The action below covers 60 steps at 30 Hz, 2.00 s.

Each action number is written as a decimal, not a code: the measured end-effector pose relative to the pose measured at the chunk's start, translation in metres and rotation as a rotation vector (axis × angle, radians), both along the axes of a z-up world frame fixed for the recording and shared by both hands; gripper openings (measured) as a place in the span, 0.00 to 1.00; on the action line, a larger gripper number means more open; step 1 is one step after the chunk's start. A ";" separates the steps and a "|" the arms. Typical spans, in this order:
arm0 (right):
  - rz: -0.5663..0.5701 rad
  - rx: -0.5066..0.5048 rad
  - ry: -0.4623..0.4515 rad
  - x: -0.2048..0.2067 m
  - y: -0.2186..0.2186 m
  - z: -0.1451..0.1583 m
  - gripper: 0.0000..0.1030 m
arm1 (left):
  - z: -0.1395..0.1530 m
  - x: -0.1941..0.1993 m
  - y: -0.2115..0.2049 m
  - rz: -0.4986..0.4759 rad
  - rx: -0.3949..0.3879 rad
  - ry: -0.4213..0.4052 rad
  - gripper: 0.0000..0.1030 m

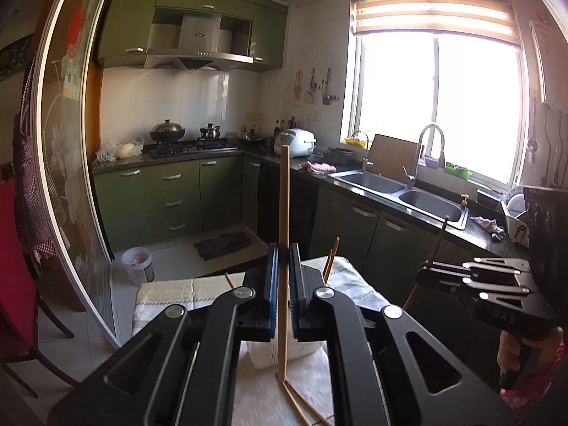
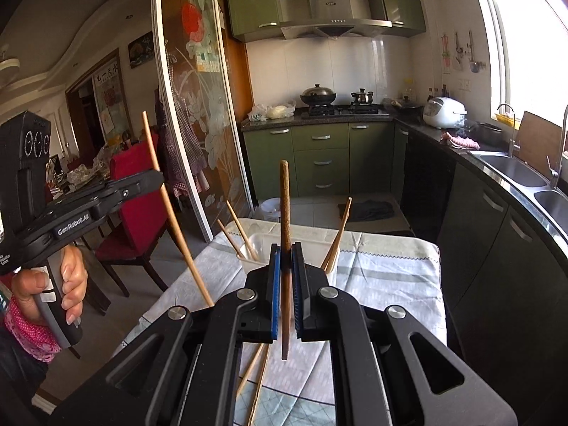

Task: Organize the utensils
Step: 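Lift both chopsticks over the white holder and open both tools to drop them in, then grasp one of the last chopsticks with the left tool while the right tool grasps the other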

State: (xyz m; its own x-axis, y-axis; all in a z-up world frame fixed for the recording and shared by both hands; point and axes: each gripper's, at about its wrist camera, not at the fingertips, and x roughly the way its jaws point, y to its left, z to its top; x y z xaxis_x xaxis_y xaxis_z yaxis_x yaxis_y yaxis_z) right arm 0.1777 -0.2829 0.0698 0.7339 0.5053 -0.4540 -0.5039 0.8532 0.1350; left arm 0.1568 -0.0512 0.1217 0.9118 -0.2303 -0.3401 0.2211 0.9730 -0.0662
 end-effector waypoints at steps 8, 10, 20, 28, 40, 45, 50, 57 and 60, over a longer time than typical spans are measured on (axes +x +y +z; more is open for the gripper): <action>-0.012 0.021 -0.024 0.020 -0.005 0.014 0.07 | 0.005 0.063 -0.014 0.061 -0.027 -0.085 0.05; -0.018 0.028 -0.024 0.027 -0.007 0.016 0.07 | -0.008 0.079 -0.018 0.068 -0.017 -0.056 0.05; -0.042 0.067 -0.081 0.058 -0.001 0.043 0.07 | -0.065 0.105 -0.020 0.042 0.022 0.089 0.07; -0.092 0.039 -0.097 0.101 0.023 0.047 0.07 | -0.052 0.064 -0.002 0.026 0.005 0.042 0.29; -0.111 -0.101 0.006 0.148 0.062 -0.028 0.07 | -0.074 0.003 0.036 0.049 0.026 0.162 0.36; -0.085 -0.075 -0.006 0.131 0.062 -0.028 0.18 | -0.088 0.000 0.041 0.051 0.015 0.240 0.38; -0.064 -0.036 -0.067 0.067 0.037 -0.017 0.26 | -0.117 0.003 0.022 0.007 0.020 0.345 0.39; -0.125 -0.028 -0.060 -0.022 -0.025 -0.051 0.33 | -0.190 0.026 -0.017 -0.014 0.031 0.607 0.39; -0.149 0.011 -0.003 -0.041 -0.060 -0.073 0.33 | -0.222 0.044 -0.025 0.012 0.027 0.735 0.39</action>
